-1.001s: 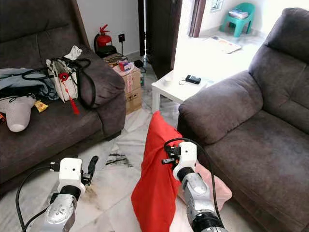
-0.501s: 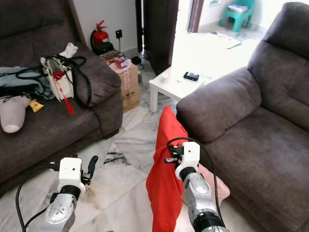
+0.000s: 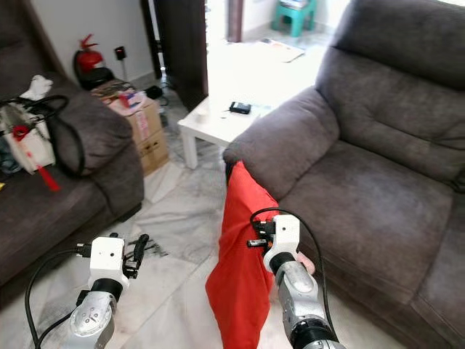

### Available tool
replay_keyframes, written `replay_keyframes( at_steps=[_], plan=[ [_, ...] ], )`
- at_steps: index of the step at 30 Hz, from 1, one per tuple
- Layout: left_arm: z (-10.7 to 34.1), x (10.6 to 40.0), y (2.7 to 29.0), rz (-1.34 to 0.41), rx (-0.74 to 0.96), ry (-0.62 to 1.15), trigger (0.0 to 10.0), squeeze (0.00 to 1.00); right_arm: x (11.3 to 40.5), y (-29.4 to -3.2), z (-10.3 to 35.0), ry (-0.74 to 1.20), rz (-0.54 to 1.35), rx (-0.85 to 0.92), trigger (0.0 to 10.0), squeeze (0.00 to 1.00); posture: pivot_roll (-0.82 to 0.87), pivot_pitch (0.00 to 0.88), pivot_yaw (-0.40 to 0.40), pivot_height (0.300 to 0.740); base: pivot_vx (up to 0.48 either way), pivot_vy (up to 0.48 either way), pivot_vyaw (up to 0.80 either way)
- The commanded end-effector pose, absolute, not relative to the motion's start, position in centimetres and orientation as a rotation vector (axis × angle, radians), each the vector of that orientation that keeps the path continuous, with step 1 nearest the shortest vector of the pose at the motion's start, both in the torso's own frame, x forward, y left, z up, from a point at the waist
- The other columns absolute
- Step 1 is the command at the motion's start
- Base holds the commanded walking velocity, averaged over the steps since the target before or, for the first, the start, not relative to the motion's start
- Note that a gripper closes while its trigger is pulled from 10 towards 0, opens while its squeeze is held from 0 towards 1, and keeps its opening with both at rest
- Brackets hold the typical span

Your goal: Move the pillow to the sofa from floor

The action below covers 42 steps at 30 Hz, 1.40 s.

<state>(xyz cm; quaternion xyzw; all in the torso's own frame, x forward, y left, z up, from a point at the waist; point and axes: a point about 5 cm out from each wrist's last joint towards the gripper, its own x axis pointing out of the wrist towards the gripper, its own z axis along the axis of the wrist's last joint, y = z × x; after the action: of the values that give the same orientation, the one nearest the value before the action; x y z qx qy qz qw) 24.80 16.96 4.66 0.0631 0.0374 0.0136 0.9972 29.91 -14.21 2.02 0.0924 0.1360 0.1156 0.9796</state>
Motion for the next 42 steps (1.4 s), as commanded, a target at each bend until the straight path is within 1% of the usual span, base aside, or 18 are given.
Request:
replay_keyframes(
  at_steps=[1,4,19,37,39,42],
  plan=[
    [4.29,24.69,16.99,0.027,0.124,0.094,10.0,0.00,31.51,-14.08,4.41,0.162,0.245,0.167,10.0,0.00,0.09,0.046,-0.022,0.740,0.000,0.480,-0.80],
    [4.39,24.72,17.00,0.027,0.125,0.088,10.0,0.00,31.52,-14.08,4.39,0.163,0.245,0.166,10.0,0.00,0.09,0.046,-0.022,0.740,0.000,0.365,-0.80],
    [4.35,24.74,16.88,0.025,0.129,0.088,10.0,0.00,31.59,-14.08,4.40,0.166,0.245,0.159,10.0,0.00,0.09,0.035,-0.023,0.740,0.000,0.000,-0.80],
    [4.31,24.74,16.90,0.028,0.131,0.090,10.0,0.00,31.49,-14.18,4.16,0.177,0.236,0.152,10.0,0.00,0.09,0.047,-0.024,0.740,0.000,0.000,-0.80],
    [4.32,24.75,16.91,0.029,0.131,0.089,10.0,0.00,31.50,-14.22,4.18,0.175,0.234,0.154,10.0,0.00,0.09,0.048,-0.024,0.740,0.000,0.000,-0.64],
    [4.35,24.79,16.96,0.029,0.133,0.089,10.0,0.00,31.57,-14.35,4.23,0.173,0.225,0.147,10.0,0.00,0.09,0.048,-0.023,0.740,0.000,0.000,0.00]
  ],
)
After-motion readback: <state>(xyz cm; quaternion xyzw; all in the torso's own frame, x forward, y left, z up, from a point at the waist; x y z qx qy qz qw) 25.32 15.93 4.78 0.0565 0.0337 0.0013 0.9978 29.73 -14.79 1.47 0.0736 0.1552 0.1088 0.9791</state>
